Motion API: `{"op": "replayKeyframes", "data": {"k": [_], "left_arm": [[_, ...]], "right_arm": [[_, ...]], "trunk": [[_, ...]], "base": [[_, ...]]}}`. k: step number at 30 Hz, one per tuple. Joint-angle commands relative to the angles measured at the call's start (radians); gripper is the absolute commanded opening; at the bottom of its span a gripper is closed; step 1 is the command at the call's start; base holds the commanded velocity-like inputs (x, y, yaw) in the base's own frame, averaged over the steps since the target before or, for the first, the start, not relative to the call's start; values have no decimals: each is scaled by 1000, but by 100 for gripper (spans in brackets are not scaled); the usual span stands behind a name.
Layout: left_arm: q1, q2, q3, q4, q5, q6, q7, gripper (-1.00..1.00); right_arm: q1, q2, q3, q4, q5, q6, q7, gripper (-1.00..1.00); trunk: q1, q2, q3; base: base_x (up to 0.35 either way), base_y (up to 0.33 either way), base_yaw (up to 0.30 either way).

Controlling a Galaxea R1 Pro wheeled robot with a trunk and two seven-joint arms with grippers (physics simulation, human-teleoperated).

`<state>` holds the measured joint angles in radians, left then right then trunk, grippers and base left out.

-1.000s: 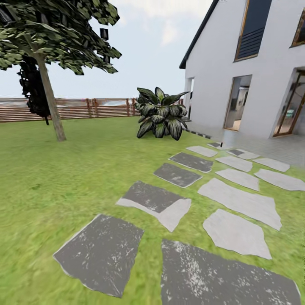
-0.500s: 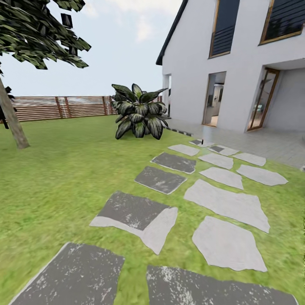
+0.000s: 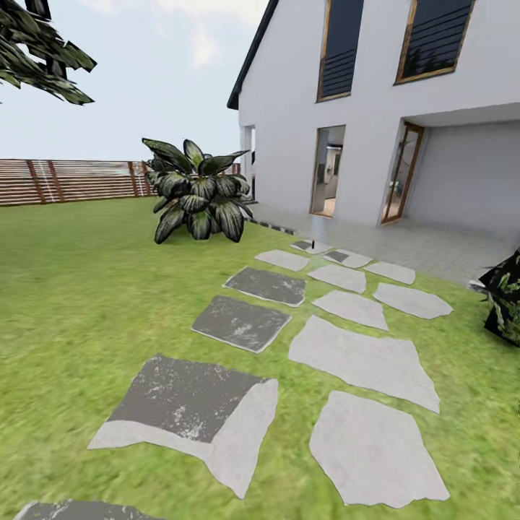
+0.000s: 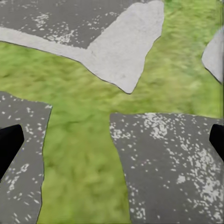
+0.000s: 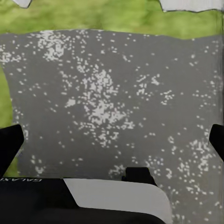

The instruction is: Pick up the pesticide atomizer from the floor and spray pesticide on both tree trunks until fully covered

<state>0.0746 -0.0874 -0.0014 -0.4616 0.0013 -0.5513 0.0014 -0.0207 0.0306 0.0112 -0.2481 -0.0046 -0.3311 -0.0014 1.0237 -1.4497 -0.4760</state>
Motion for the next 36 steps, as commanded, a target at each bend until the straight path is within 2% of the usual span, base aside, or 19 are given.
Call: {"op": "replayKeyframes", "data": {"k": [1, 10, 25, 36], "left_arm": [[1, 0, 0, -2, 0, -1, 0, 100], [1, 0, 0, -2, 0, -1, 0, 100], [1, 0, 0, -2, 0, -1, 0, 100], [1, 0, 0, -2, 0, -1, 0, 100]], "right_arm": [[-1, 0, 1, 1, -1, -3, 0, 100], [-1, 0, 1, 1, -2, -3, 1, 100], [-1, 0, 1, 1, -1, -3, 0, 100], [-1, 0, 1, 1, -2, -3, 1, 100]], "trunk": [[1, 0, -1], [1, 0, 2], [1, 0, 3], [1, 0, 10]], "base": [[700, 0, -300], [700, 0, -276], [700, 0, -31], [700, 0, -239]]}}
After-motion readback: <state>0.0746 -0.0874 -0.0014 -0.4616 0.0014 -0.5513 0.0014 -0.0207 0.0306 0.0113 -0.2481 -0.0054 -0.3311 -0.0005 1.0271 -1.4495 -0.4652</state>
